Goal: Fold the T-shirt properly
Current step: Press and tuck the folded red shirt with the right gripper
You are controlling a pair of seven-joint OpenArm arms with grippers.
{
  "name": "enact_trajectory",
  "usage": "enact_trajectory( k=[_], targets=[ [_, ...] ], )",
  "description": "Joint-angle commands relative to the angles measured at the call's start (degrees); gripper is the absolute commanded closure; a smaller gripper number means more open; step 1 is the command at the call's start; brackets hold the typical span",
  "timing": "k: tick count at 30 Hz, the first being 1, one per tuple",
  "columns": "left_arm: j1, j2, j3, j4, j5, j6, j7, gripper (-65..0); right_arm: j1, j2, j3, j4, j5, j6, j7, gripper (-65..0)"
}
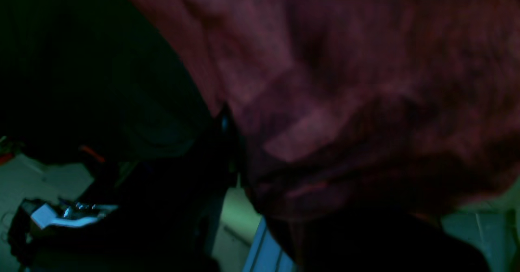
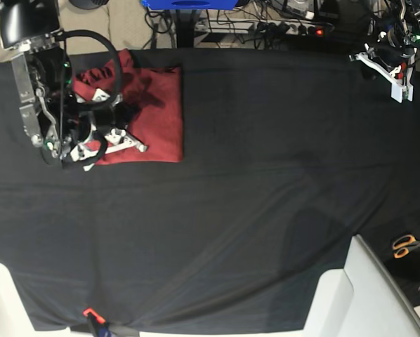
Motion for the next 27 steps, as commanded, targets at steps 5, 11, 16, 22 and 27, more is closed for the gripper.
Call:
enact_trajectory(
  k=[5, 11, 16, 22, 27],
  targets=[
    [0.36, -0.84, -0.38, 0.8, -0.61, -0.25, -0.76, 0.0, 1.82, -0.32, 0.16, 0.15, 0.49, -0.1, 0.96, -0.8],
    [0.36, -0.84, -0.38, 0.8, -0.61, -0.25, -0.76, 0.0, 2.61, -1.46, 0.25, 0.06, 0.49, -0.1, 0.96, -5.1],
    [0.45, -0.84, -0.38, 0.8, -0.61, -0.25, -0.76, 0.0, 2.61, -1.46, 0.16, 0.06, 0.58, -0.1, 0.96, -23.9],
    [0.45, -0.84, -0.38, 0.8, -0.61, -0.25, -0.76, 0.0, 2.7, -1.46, -1.51, 0.24, 0.84, -0.1, 0.61, -26.4],
    [0.45, -0.84, -0.38, 0.8, -0.61, -0.25, -0.76, 0.0, 3.58, -1.46, -7.14, 0.42, 0.84, -0.1, 0.61, -26.0]
  ],
)
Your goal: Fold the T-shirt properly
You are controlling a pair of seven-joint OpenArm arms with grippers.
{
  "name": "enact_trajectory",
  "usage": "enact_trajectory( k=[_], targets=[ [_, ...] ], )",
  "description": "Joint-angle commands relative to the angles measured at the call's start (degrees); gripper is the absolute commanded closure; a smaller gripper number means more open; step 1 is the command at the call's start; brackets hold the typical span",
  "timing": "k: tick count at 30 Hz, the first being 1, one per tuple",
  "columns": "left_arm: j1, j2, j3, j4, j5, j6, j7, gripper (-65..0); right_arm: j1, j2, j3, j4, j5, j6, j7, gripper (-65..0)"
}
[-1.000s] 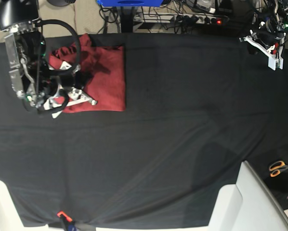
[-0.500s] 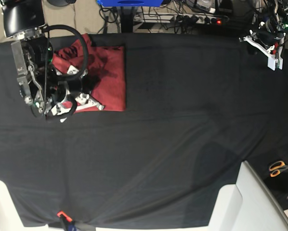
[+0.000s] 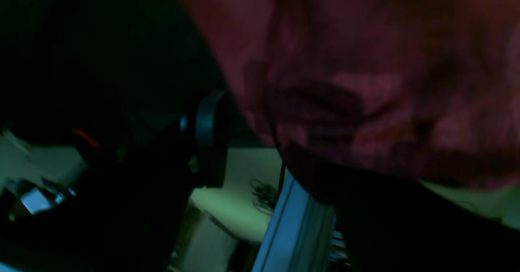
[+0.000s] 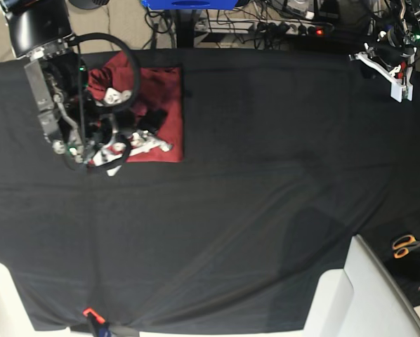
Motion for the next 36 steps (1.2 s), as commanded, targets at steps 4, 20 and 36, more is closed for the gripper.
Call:
enact_trajectory(
  k=[4, 20, 36],
  targets=[
    [0.41, -0.93, -0.38, 0.71, -0.61, -0.23, -0.74, 0.0, 2.21, 0.15, -4.63, 1.07, 0.47, -0.06, -0.28, -25.8],
    [0.32, -1.11, -0.38, 0.71, -0.61, -0.23, -0.74, 0.0, 7.31, 0.15, -14.56, 7.49, 0.73, -0.06, -6.26, -25.8],
    [0.32, -1.2, -0.64, 0.71, -0.61, -0.23, -0.74, 0.0, 4.85, 5.52, 0.82, 5.64, 0.21, -0.06, 5.43, -7.5]
  ],
)
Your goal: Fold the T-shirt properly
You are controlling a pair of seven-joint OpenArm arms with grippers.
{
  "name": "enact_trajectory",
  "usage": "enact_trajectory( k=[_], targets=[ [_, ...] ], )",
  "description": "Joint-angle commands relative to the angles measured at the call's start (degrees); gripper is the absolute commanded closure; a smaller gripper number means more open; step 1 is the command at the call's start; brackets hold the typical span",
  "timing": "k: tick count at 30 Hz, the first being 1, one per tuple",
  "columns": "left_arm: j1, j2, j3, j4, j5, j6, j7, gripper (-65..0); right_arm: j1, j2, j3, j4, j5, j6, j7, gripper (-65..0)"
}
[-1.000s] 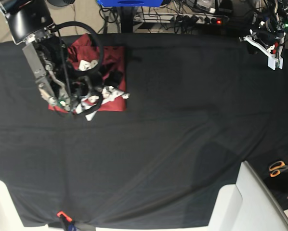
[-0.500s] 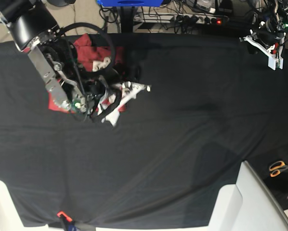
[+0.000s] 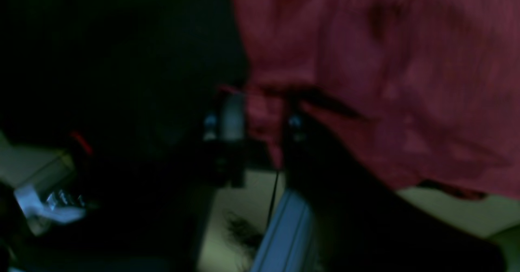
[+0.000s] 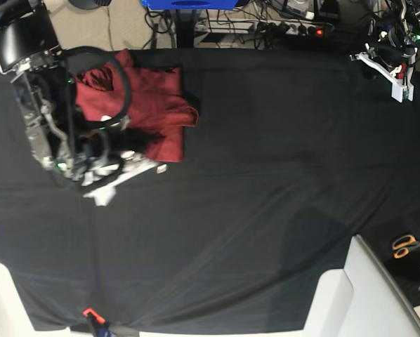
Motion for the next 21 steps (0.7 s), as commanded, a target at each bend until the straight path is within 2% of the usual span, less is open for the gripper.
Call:
enact_trajectory(
  k=[1, 4, 7, 13, 17, 21],
  targets=[
    [0.41, -1.11, -0.71, 0.71, -0.59, -0.23, -0.74, 0.0, 0.1, 1.02, 2.91, 0.48, -0.23, -0.25, 1.7, -5.9],
    [0.67, -1.11, -0.8, 0.71, -0.59, -0.23, -0.74, 0.0, -3.16, 1.02, 8.63, 1.54, -0.23, -0.25, 3.63, -5.1],
    [0.67, -1.2, -0.8, 0.71, -0.59, -0.23, -0.74, 0.0, -5.09, 2.16, 10.74, 4.17, -0.23, -0.25, 6.18, -5.1],
    [0.32, -1.2, -0.71, 0.71, -0.5, -0.23, -0.74, 0.0, -5.18, 3.13, 11.88, -1.19, -0.14, -0.25, 8.11, -5.1],
    [0.32, -1.2, -0.62, 0.71, -0.5, -0.23, -0.74, 0.0, -4.03, 1.72, 11.7, -6.99, -0.14, -0.25, 8.2, -5.1],
    [0.32, -1.2, -0.53, 0.71, -0.5, -0.23, -0.74, 0.0, -2.89, 0.75, 11.7, -8.13, -0.23, -0.25, 9.08, -5.0]
  ],
)
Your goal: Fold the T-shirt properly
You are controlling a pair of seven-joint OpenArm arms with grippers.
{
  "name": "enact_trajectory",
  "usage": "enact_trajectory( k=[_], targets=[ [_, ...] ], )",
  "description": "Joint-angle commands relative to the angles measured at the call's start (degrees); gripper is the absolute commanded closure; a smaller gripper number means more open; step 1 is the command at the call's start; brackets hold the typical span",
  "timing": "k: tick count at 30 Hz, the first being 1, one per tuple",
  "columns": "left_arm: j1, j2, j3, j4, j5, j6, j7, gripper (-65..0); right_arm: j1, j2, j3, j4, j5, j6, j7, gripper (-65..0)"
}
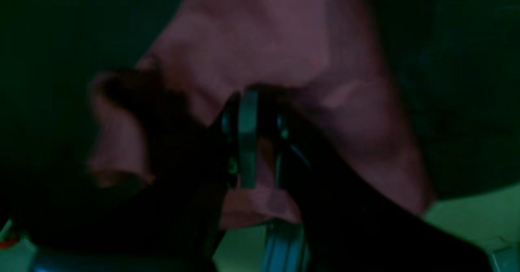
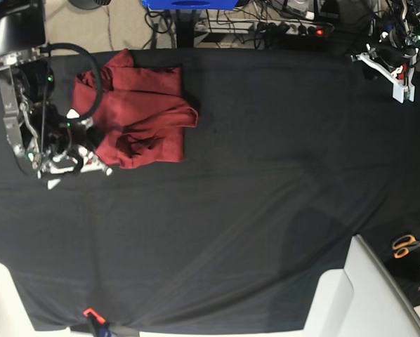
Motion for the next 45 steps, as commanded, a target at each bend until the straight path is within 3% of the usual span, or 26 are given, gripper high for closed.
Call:
enact_trajectory(
  k=[1, 8, 16, 17, 22, 24, 26, 30, 32, 40, 45],
  targets=[
    [0.32, -0.93, -0.31, 0.71, -0.52, -0.23, -0.74, 0.0, 1.48, 0.25, 0.31, 0.74, 0.01, -0.03, 0.75, -5.0],
    [0.32, -0.67, -0.14, 0.71, -0.52, -0.23, -0.74, 0.0, 6.14, -1.42, -8.39, 0.65, 0.45, -0.03, 0.67, -5.0],
    [0.58, -0.58, -0.14, 0.71, -0.52, -0.23, -0.74, 0.0, 8.16, -7.75, -9.62, -2.78, 0.36, 0.89, 0.75, -5.0],
    [0.58, -0.58, -0.14, 0.71, -0.52, -0.23, -0.74, 0.0, 8.6, -8.11, -9.62, -2.95, 0.27, 3.61, 0.75, -5.0],
    [0.5, -0.58, -0.14, 0.71, -0.52, -0.23, -0.74, 0.0, 9.22, -8.19, -9.71, -0.49, 0.01, 23.48, 0.93, -5.0],
    [0.5, -0.58, -0.14, 0.71, -0.52, -0.23, -0.74, 0.0, 8.69, -5.91, -9.62, 3.99, -0.08, 27.35, 1.46, -4.8],
    [0.5, -0.58, -0.14, 0.71, -0.52, -0.23, -0.74, 0.0, 6.58, -3.8, -9.27, 8.83, -0.08, 25.24, 1.98, -4.8],
    [0.5, -0.58, -0.14, 0.71, -0.52, -0.23, -0.74, 0.0, 2.01, -0.98, -9.44, 13.93, 0.1, 11.0, 1.46, -4.8],
    [0.32, -0.49, -0.14, 0.71, -0.52, -0.32, -0.74, 0.0, 0.25, -0.63, -9.44, 14.02, 0.1, 8.01, 1.46, -4.8],
    [0.23, -0.32, 11.47, 2.29, -1.05, -0.32, -0.56, 0.0, -4.58, 0.16, -9.62, 14.02, 0.1, 7.13, 1.19, -4.8],
    [0.14, 2.67, 20.52, 10.64, -1.14, -0.32, -0.48, 0.0, -6.69, 0.77, -9.18, 14.02, 0.01, 7.13, 4.27, -4.8]
  ],
)
